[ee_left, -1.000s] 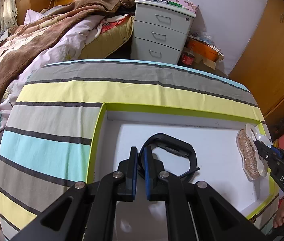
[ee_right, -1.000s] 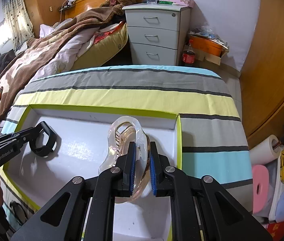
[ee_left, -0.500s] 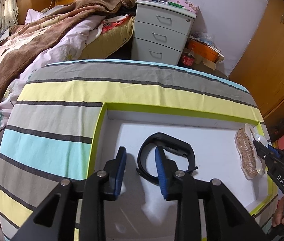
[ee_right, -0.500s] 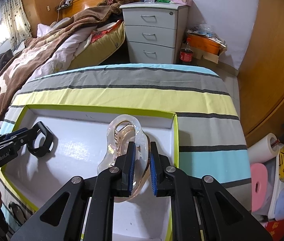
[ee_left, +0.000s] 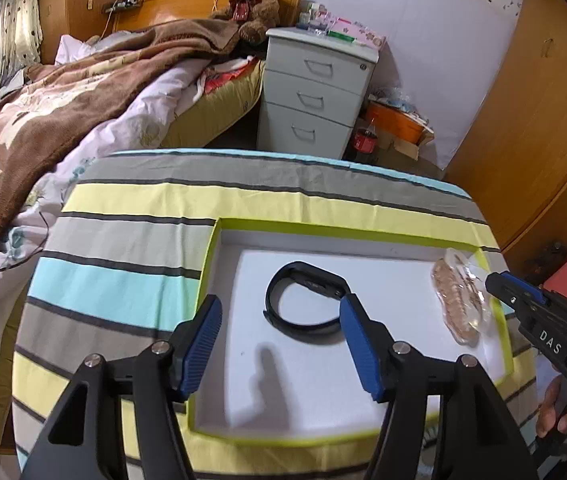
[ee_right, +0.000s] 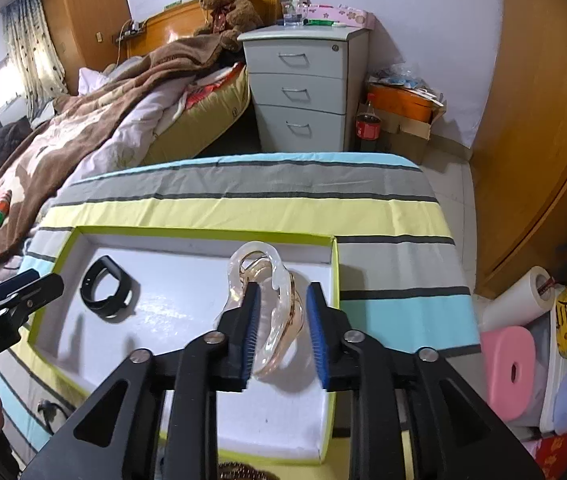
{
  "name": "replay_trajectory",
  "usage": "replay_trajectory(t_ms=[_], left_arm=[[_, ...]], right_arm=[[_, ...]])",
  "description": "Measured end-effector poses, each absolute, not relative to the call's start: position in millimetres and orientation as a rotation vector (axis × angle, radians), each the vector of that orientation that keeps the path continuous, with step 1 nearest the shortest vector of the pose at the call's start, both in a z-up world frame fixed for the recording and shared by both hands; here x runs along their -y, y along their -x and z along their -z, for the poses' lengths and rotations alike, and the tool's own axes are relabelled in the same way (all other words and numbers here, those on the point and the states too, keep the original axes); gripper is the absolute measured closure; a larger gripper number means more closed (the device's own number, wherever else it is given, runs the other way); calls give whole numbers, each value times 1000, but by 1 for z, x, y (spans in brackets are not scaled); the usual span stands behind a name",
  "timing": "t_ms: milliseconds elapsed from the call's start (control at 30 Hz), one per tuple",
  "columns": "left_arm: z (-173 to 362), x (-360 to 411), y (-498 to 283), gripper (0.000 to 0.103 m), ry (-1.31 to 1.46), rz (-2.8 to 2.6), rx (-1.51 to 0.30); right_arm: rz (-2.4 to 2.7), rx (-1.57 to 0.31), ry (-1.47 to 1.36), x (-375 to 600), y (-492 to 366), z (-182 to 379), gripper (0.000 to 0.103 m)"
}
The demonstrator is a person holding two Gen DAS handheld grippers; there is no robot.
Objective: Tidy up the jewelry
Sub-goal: 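Lower the claw clip into the green box and open the right gripper, then grasp the black hair tie with pink bead using the right gripper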
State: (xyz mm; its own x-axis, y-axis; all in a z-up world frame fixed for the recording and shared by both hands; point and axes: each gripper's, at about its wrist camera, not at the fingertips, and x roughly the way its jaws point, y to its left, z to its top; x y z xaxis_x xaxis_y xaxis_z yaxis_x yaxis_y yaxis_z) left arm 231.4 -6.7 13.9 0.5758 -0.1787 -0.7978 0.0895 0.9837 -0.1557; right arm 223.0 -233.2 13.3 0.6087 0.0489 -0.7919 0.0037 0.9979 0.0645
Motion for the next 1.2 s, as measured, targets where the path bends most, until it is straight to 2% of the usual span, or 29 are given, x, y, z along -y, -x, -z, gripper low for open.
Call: replay_trajectory(t_ms=[300, 600, 1067, 1200], left_arm=[[-33, -9, -182, 31, 117, 156, -881], [-28, -34, -134, 30, 144, 137, -870], [-3, -55, -80, 29, 162, 96, -863], [2, -60, -70, 28, 166, 101, -862]], right_arm=[[-60, -859, -91, 231, -181, -32, 74], [-93, -830, -111, 225, -134, -34, 74], [-188, -866, -145, 200, -78, -6, 74], [-213, -889, -168, 190, -71, 6, 70]])
